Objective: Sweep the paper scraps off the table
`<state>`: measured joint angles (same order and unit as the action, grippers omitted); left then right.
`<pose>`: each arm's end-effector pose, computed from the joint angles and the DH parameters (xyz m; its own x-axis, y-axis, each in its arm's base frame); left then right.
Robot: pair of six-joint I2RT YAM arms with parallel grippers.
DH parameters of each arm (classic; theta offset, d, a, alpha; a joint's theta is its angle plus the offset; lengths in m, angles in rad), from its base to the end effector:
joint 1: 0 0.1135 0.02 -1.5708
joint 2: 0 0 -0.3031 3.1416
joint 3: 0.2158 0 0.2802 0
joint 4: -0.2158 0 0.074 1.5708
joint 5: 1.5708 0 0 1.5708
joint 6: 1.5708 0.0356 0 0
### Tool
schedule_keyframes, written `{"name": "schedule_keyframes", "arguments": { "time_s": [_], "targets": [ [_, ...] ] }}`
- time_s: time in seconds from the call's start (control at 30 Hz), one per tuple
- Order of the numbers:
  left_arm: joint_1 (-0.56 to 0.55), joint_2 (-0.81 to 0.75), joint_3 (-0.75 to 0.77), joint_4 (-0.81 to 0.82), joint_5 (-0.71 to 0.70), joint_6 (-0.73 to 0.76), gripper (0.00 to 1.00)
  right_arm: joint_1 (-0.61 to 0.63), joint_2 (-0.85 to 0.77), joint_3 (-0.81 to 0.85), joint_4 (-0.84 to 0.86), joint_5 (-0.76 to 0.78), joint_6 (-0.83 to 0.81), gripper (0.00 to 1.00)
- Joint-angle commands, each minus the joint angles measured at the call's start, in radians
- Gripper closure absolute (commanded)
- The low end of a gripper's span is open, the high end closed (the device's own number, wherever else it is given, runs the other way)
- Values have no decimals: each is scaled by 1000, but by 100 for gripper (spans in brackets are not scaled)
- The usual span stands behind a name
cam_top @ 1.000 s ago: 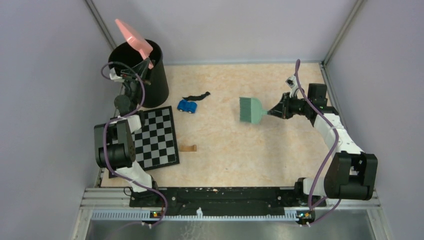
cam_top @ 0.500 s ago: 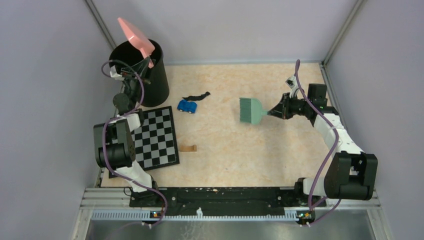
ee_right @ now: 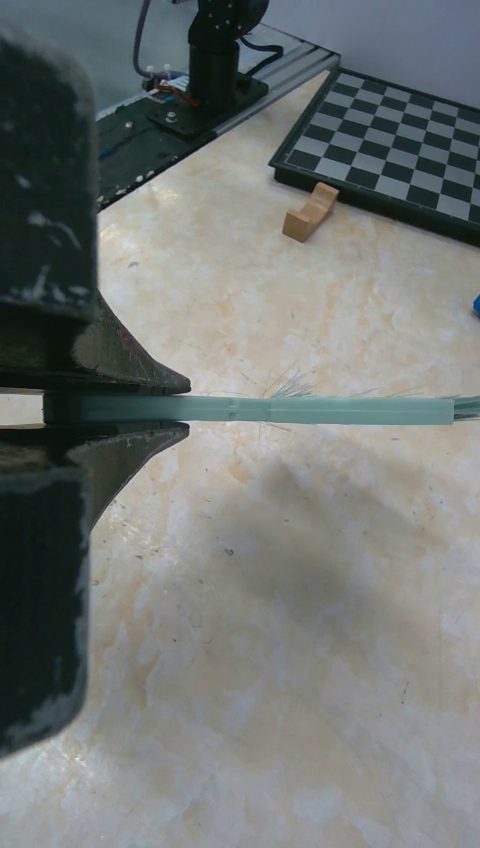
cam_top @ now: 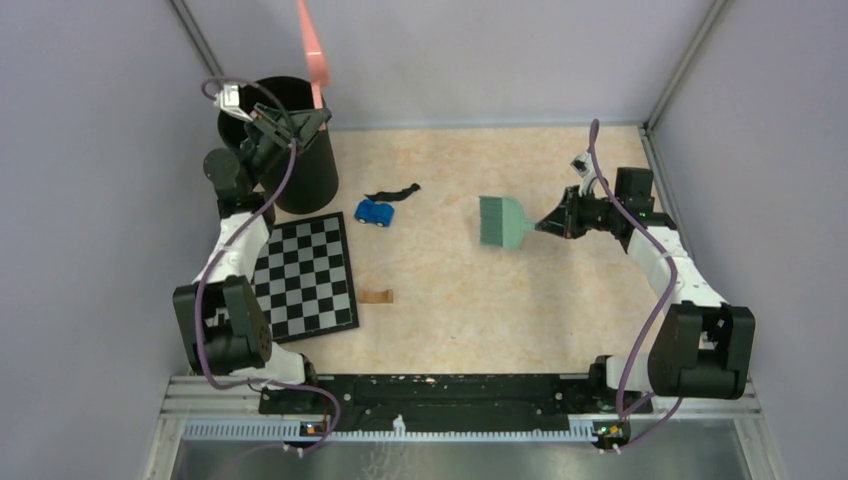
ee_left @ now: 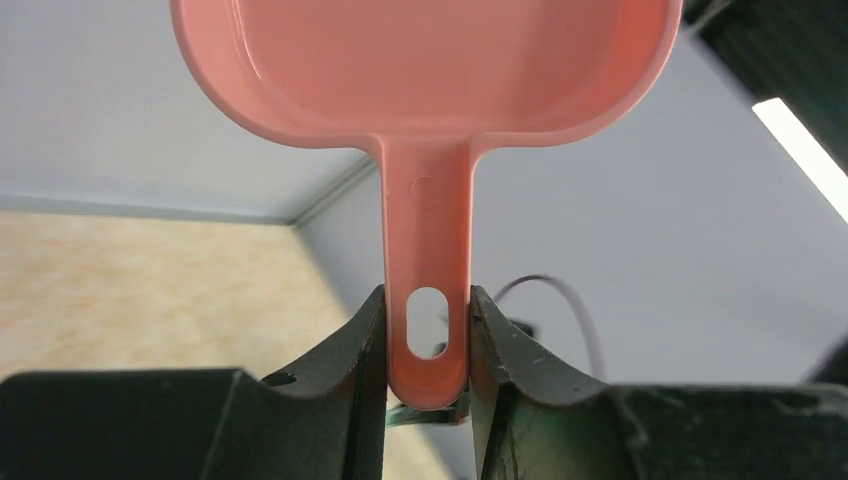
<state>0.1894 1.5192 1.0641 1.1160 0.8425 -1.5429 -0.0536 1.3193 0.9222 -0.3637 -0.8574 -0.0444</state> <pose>0.3524 0.0405 0.4098 -0.4363 -0.7611 -0.4800 0.6153 0.1368 -0.7764 0.2917 0.0113 0.2895 -0.6651 0.0066 -0.7467 -0.5419 0.6838 0.4887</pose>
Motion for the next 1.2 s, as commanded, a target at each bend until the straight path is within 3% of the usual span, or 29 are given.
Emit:
{"name": "schedule_keyframes", "arguments": {
  "time_s": [0.0,0.07,0.17,0.4,0.53,0.8,1.17],
  "targets": [
    [-45,-126,69,-688,2,604,100,0,3,27,21,-19,-26,100],
    [-112,-176,95,-873,-93,813,100,0,-1,25,22,-17,-27,100],
    [-229,-226,123,-1031,-220,989,100,0,-1,25,24,-15,-28,100],
    [-417,-273,68,-1328,-417,1179,100,0,-3,20,40,6,-12,100],
    [-529,-309,-7,-1478,-605,1309,100,1,8,47,51,60,19,100],
    [-574,-403,-160,-1535,-693,1402,100,128,190,337,-88,153,1,100],
    [-576,-615,-357,-1408,-906,1414,100,329,622,815,-44,94,256,100]
  ]
}}
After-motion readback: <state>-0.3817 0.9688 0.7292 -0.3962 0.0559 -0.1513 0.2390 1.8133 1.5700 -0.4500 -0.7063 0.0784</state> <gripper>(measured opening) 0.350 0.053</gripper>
